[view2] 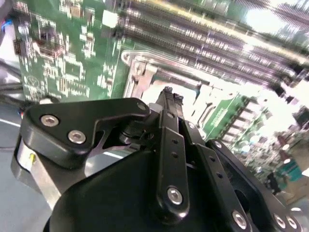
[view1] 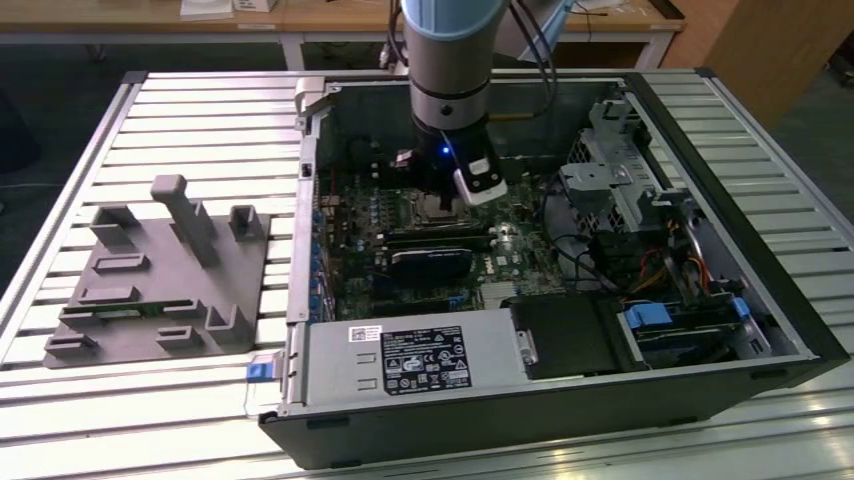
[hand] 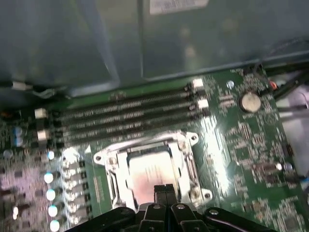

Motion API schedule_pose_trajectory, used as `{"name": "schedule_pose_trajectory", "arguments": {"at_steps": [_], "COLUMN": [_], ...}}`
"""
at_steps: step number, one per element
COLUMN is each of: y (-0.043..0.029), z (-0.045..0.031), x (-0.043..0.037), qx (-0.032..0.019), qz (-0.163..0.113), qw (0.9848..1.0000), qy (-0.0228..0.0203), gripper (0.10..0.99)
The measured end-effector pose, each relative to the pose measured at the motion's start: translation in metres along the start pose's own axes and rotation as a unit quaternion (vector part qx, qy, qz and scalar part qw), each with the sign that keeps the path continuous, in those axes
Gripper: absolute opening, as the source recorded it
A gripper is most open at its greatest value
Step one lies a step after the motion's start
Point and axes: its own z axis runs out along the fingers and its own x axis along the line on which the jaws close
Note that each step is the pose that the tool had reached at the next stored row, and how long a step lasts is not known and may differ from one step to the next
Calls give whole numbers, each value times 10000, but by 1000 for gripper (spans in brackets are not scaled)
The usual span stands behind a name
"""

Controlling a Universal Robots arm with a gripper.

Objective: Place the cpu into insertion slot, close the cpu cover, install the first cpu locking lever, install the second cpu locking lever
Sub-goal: 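Install the second cpu locking lever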

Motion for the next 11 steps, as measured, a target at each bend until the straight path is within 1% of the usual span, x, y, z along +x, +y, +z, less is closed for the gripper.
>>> {"name": "schedule_pose_trajectory", "arguments": {"at_steps": [2, 3, 11], "y": [38, 42, 46], "z": [9, 10, 10], "x": [9, 10, 11], "qx": [4, 7, 11], "qz": [0, -1, -1], "qw": [10000, 10000, 10000], "qy": [-1, -1, -2], "gripper": [106, 106, 106]}}
